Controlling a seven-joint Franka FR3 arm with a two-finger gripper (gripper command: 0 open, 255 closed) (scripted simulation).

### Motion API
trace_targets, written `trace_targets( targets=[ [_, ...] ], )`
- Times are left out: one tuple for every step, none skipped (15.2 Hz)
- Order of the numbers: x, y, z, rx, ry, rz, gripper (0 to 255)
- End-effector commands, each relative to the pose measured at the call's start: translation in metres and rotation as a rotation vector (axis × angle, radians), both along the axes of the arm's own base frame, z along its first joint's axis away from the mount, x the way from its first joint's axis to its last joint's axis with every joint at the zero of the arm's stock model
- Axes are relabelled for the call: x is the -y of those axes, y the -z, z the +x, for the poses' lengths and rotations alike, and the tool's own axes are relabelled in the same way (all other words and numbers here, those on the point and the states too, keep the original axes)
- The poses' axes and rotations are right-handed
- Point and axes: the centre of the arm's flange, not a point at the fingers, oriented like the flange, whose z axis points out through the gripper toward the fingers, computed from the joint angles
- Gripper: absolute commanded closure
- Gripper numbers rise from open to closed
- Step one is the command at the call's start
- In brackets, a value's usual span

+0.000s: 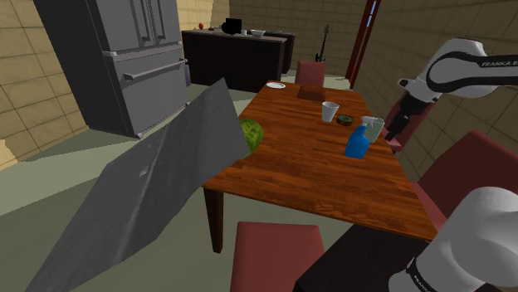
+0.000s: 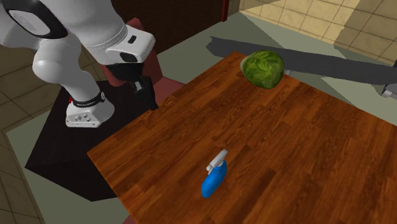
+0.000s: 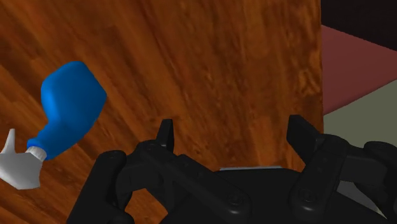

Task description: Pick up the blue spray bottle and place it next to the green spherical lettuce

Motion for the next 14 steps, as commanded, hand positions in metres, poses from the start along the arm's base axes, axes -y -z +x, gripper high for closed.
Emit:
trace_targets(
  targets=[
    [0.023,0.013,0.004,0.021,-0.032,0.007,0],
    [0.035,0.02,0.007,0.031,-0.046,0.012,0],
    [0.047,0.026,0.01,0.041,-0.061,0.017,0],
    [0.059,0.033,0.014,0.05,-0.076,0.022,0],
    [0.072,0.039,0.017,0.06,-0.091,0.027,0],
    [0.084,0.046,0.021,0.07,-0.105,0.031,0],
    [0.095,0.052,0.025,0.08,-0.12,0.036,0],
    [0.107,0.059,0.029,0.09,-0.135,0.041,0],
    [0.119,0.065,0.034,0.1,-0.149,0.046,0],
    [0.131,0.072,0.038,0.11,-0.164,0.051,0],
    [0.142,0.078,0.043,0.119,-0.179,0.056,0],
    [0.153,0.085,0.049,0.129,-0.193,0.06,0],
    [0.165,0.091,0.054,0.139,-0.208,0.065,0],
    [0.176,0.098,0.06,0.149,-0.223,0.07,0]
  ],
)
